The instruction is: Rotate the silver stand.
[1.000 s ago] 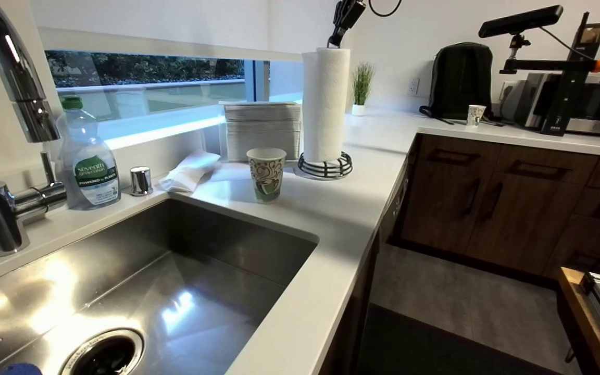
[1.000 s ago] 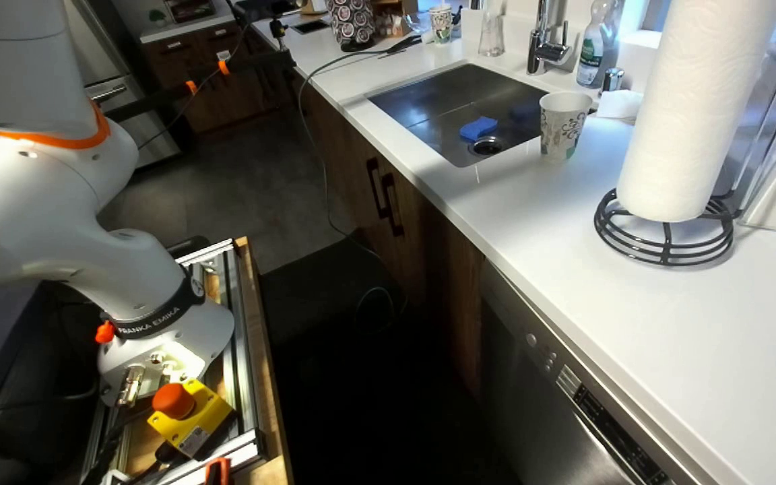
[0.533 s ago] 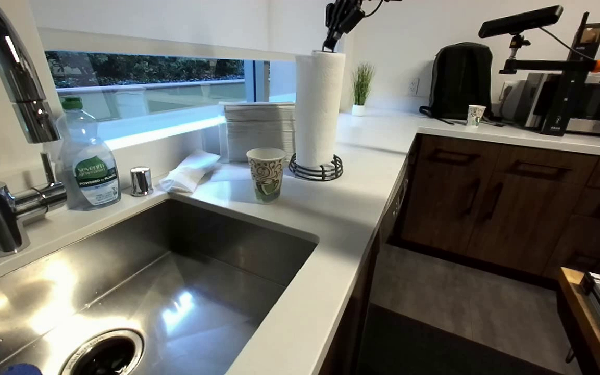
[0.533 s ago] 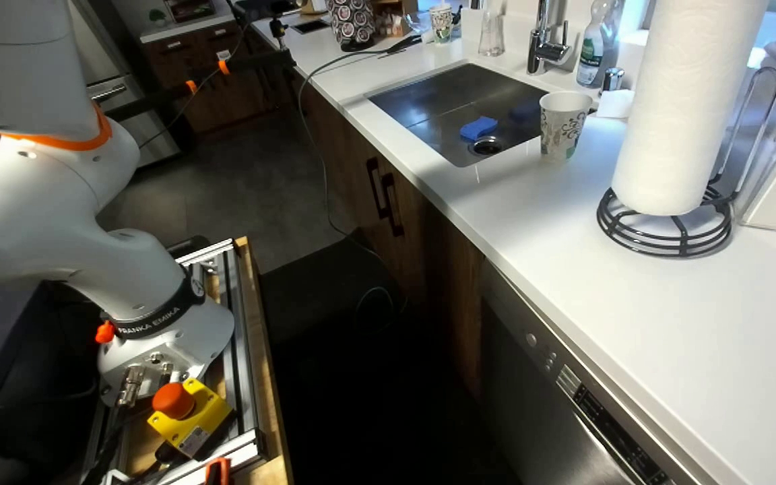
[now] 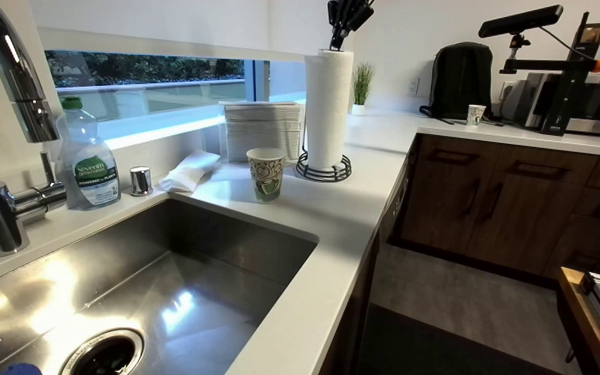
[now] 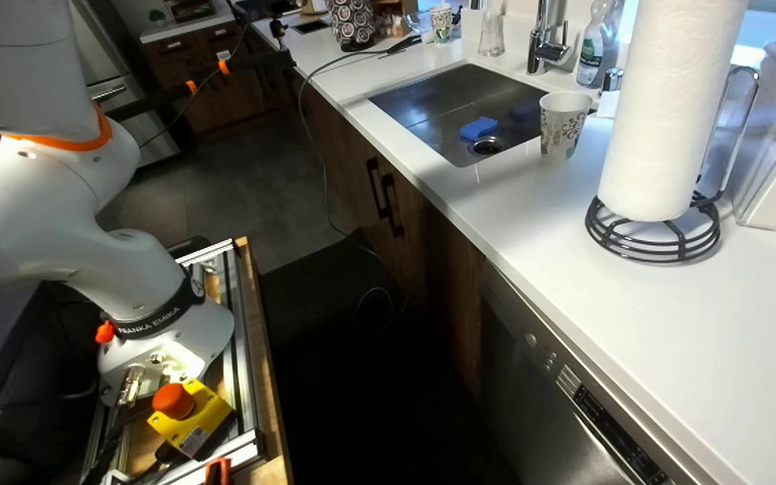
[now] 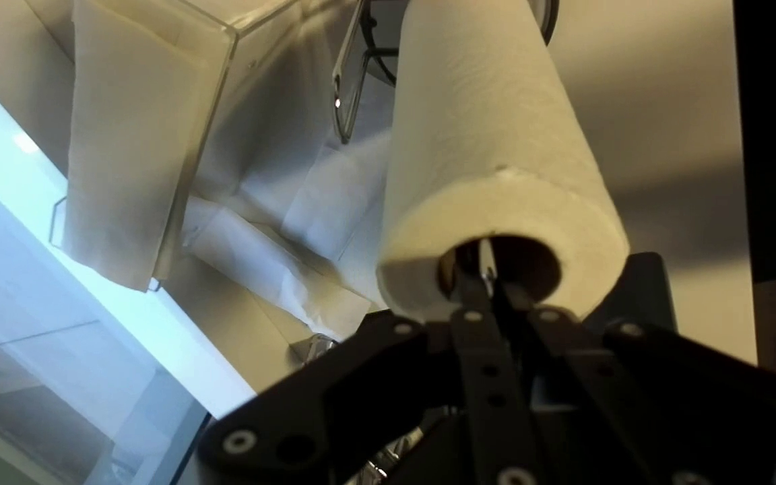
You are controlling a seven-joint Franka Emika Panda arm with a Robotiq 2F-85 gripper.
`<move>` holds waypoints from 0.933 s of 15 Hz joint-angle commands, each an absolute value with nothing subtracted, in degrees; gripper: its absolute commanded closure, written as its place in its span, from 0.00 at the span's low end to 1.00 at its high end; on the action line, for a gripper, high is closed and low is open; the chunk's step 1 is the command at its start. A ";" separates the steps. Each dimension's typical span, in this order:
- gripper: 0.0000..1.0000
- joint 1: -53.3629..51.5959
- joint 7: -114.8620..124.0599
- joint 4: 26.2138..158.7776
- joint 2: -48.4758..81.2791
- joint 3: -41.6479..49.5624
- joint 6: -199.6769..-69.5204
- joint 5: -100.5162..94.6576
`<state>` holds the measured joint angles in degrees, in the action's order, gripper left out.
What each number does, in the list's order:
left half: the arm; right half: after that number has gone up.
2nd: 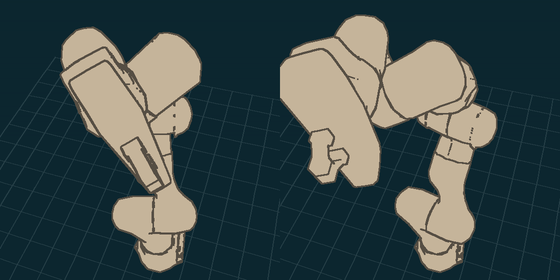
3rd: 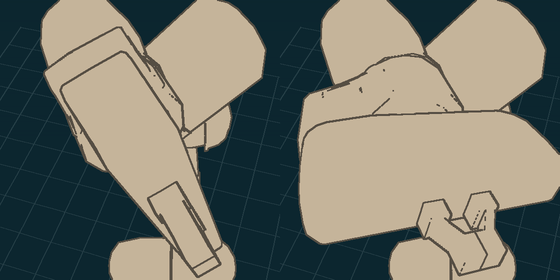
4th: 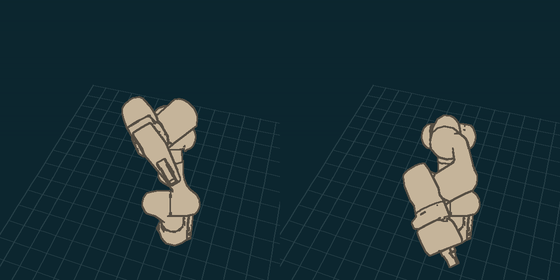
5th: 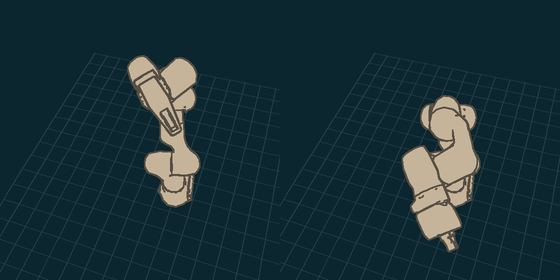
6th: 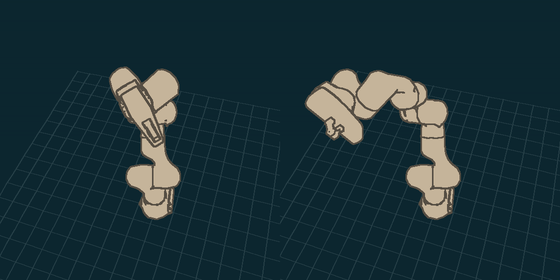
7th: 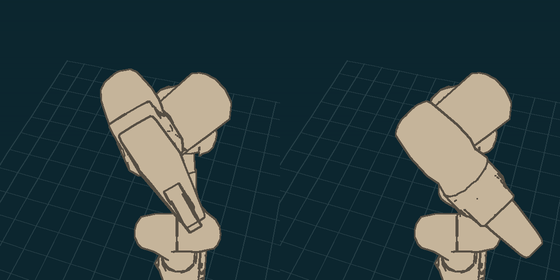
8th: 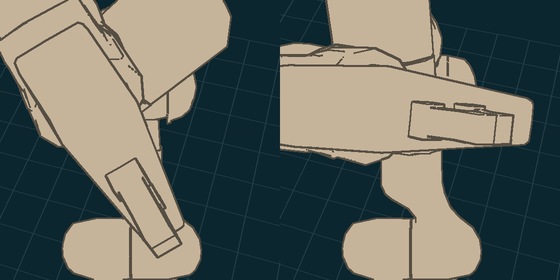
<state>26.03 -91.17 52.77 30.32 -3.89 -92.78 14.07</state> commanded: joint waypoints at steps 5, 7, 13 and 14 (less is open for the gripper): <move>0.98 26.01 -89.60 45.20 34.42 -4.07 -87.26 14.31; 0.68 26.08 -87.13 44.06 35.35 -4.00 -87.39 14.96; 0.31 25.81 -80.37 41.64 35.59 -3.99 -87.49 15.46; 0.23 25.72 -78.27 41.87 34.88 -3.95 -87.06 15.56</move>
